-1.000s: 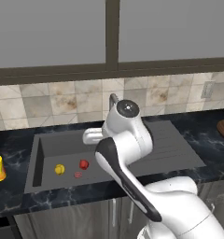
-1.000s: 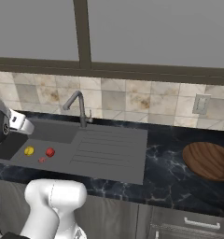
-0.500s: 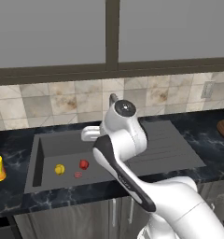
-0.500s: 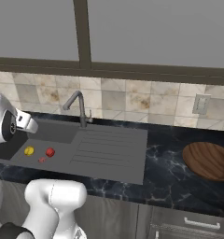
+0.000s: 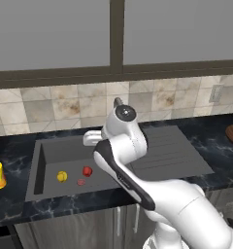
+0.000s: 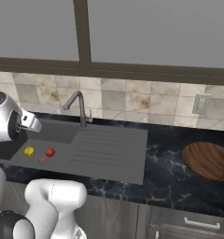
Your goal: Remove the lemon and bell pepper from the sink. Then move the bowl and cup from the counter to the sink for washing.
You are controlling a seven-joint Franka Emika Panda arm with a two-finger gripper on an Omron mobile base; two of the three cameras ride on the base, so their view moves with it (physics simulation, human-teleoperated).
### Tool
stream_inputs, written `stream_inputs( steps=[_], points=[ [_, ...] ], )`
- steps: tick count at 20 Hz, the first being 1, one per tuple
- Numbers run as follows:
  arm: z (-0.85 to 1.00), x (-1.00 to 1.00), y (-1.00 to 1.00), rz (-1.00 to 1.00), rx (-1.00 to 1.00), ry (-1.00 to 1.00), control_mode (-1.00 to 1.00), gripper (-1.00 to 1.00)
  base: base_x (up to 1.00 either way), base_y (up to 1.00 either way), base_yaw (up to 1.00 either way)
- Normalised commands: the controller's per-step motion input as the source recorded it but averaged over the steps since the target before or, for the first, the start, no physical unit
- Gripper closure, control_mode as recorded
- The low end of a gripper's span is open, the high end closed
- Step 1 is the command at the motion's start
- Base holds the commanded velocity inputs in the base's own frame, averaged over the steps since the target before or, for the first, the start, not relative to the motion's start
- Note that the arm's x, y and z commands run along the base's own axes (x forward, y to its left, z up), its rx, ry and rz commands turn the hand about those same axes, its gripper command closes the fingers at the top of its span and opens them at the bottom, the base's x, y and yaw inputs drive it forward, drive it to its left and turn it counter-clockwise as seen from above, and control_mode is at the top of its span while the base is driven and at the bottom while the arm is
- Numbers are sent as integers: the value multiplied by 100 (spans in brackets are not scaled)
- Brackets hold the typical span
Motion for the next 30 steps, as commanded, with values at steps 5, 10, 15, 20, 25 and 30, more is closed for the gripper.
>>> stream_inputs(
  steps=[5,10,15,20,25,30],
  points=[
    [-23,21,4,0,0,3,-100,-100,0,0,0],
    [-24,14,7,0,0,11,-100,-100,0,0,0],
    [-23,11,5,0,0,9,-100,-100,0,0,0],
    [-24,10,5,0,-1,0,-100,-100,0,0,0],
    [-27,6,6,1,-4,-1,-100,-100,0,0,0],
    [-25,10,2,0,-4,-1,-100,-100,0,0,0]
  ],
)
